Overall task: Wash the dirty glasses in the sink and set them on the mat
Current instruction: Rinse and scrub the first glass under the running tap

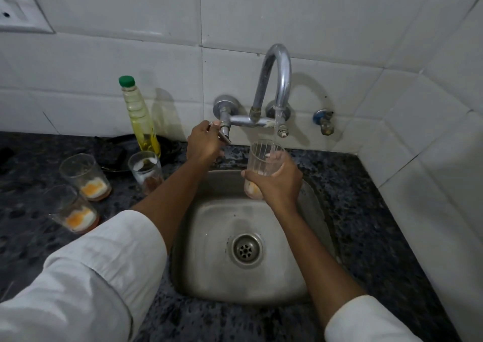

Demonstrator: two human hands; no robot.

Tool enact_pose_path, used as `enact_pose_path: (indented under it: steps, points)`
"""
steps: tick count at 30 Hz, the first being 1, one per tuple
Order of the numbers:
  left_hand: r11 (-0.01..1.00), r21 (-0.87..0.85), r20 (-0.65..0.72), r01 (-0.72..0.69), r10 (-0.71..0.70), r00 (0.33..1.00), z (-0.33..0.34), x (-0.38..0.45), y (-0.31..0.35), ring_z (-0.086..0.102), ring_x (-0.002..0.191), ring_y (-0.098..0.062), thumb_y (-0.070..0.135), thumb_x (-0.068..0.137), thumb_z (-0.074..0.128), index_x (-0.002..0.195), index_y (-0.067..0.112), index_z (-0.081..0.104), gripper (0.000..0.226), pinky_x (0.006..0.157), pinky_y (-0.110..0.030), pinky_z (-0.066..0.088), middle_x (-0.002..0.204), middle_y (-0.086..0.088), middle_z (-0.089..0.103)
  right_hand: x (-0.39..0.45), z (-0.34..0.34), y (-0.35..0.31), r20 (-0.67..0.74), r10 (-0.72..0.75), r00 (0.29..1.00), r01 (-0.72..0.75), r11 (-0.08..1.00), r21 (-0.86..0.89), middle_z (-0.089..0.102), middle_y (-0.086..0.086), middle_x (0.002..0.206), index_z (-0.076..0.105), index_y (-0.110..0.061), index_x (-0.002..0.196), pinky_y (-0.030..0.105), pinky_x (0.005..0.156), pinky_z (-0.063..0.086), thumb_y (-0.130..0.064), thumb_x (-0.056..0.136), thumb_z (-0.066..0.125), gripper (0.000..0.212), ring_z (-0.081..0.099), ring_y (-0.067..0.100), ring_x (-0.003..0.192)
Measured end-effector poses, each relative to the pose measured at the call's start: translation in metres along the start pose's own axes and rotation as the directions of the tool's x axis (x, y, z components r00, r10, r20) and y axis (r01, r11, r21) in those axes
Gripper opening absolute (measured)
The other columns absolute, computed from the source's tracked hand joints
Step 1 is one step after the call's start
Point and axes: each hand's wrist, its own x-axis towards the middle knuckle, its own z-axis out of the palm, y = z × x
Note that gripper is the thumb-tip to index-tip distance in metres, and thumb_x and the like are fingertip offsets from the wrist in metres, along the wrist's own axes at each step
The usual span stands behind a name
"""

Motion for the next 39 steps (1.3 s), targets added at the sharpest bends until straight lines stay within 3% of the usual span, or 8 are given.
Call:
enact_pose_path:
  steps: [8,12,16,22,28,35,37,39]
  points:
    - [0.879,-0.207,0.348,0.430,-0.345,0.872,0.022,-0.067,-0.031,0.062,0.102,-0.025,0.064,0.094,0.043,0.130,0.017,0.053,0.060,0.073,-0.039,0.050,0.122,-0.009,0.062,-0.007,-0.005,-0.002,-0.006,0.028,1.000,-0.028,1.000,0.012,0.061,-0.011,0.083,0.056,-0.024,0.094,0.010,0.053,0.037,-0.033,0.049,0.093,0.059,0.055,-0.002,0.070]
    - [0.504,-0.416,0.704,0.757,-0.349,0.619,0.048,-0.114,-0.065,0.066,0.102,-0.030,0.070,0.089,0.045,0.125,0.012,0.064,0.071,0.077,-0.044,0.057,0.116,-0.015,0.068,-0.017,0.002,0.004,-0.037,0.031,0.999,-0.030,1.000,0.004,0.066,-0.005,0.091,0.054,-0.026,0.098,0.025,0.066,0.052,-0.041,0.049,0.091,0.063,0.065,0.012,0.080]
    - [0.183,-0.679,0.691,0.711,-0.168,0.703,0.060,-0.115,-0.060,0.074,0.088,-0.025,0.047,0.101,0.039,0.120,0.003,0.064,0.054,0.071,-0.034,0.062,0.101,-0.016,0.075,-0.021,-0.002,0.009,0.131,0.034,0.991,-0.041,0.998,0.051,0.060,-0.006,0.100,0.048,-0.023,0.111,0.028,0.075,0.051,-0.033,0.058,0.090,0.068,0.063,0.016,0.097]
    - [0.242,-0.657,0.665,0.714,-0.260,0.700,0.059,-0.090,-0.054,0.071,0.080,-0.025,0.045,0.100,0.046,0.121,-0.002,0.060,0.053,0.077,-0.031,0.059,0.098,-0.022,0.072,-0.014,-0.055,0.006,0.230,-0.505,0.832,0.555,0.747,-0.368,0.057,0.003,0.123,0.051,-0.017,0.128,0.033,0.091,0.048,-0.039,0.073,0.072,0.063,0.052,0.018,0.113]
    - [0.442,-0.512,0.675,0.736,-0.322,0.663,0.064,-0.077,-0.060,0.060,0.084,-0.020,0.060,0.088,0.058,0.108,0.008,0.068,0.057,0.073,-0.031,0.054,0.096,-0.012,0.066,0.023,-0.049,-0.010,0.773,-0.176,0.610,0.748,0.450,-0.488,0.063,0.006,0.114,0.058,-0.018,0.117,0.035,0.074,0.050,-0.031,0.089,0.056,0.031,0.061,0.027,0.101]
    - [0.324,-0.748,0.581,0.579,-0.102,0.807,0.063,-0.067,-0.068,0.068,0.093,-0.031,0.036,0.094,0.059,0.110,0.000,0.062,0.040,0.084,-0.044,0.056,0.104,-0.022,0.068,0.016,0.003,-0.004,0.583,0.161,0.796,-0.154,0.986,-0.062,0.066,0.007,0.094,0.066,-0.011,0.103,0.025,0.057,0.051,-0.016,0.090,0.060,0.015,0.060,0.013,0.076]
    - [0.414,-0.673,0.605,0.613,-0.169,0.778,0.055,-0.055,-0.060,0.070,0.078,-0.026,0.031,0.091,0.063,0.105,0.000,0.061,0.034,0.070,-0.038,0.060,0.090,-0.017,0.071,0.016,-0.007,0.008,0.733,0.057,0.678,0.211,0.940,-0.268,0.061,0.005,0.099,0.061,-0.010,0.111,0.026,0.057,0.047,-0.014,0.092,0.055,0.021,0.057,0.016,0.083]
    - [0.562,-0.510,0.607,0.651,-0.301,0.736,0.050,-0.049,-0.056,0.070,0.088,-0.028,0.034,0.090,0.067,0.114,0.001,0.061,0.041,0.072,-0.038,0.061,0.103,-0.019,0.071,0.021,-0.015,0.023,0.821,0.041,0.569,0.657,0.579,-0.484,0.057,0.004,0.107,0.054,-0.017,0.118,0.034,0.071,0.041,-0.025,0.093,0.050,0.026,0.054,0.021,0.099]
